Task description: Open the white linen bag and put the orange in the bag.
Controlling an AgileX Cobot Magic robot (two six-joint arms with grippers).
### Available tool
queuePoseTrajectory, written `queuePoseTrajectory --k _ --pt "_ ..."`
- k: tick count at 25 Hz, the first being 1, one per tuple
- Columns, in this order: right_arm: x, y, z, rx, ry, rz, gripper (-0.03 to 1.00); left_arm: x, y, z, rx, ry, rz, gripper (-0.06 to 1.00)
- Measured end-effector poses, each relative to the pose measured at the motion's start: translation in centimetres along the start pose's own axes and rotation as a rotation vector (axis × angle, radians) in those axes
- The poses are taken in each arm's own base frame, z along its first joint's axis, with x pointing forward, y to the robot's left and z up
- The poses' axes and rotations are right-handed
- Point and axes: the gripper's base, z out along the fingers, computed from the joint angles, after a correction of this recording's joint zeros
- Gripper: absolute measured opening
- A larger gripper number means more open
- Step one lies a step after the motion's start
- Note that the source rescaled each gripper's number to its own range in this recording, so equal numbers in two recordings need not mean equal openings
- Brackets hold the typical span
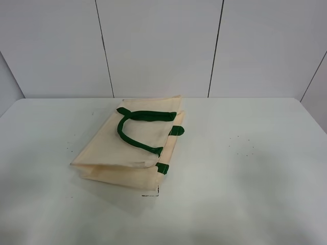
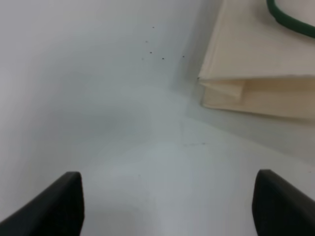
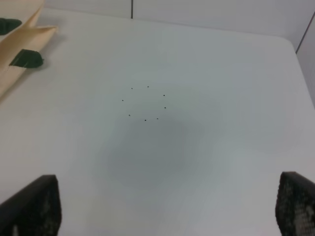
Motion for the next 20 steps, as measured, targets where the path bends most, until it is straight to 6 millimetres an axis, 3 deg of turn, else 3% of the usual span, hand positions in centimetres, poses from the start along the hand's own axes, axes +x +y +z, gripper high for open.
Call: queuePoseTrajectory --k 20 --pt "0.00 0.00 0.00 0.000 0.000 0.000 1.00 -0.01 0.00 0.00 0.022 -0.001 0.012 0.86"
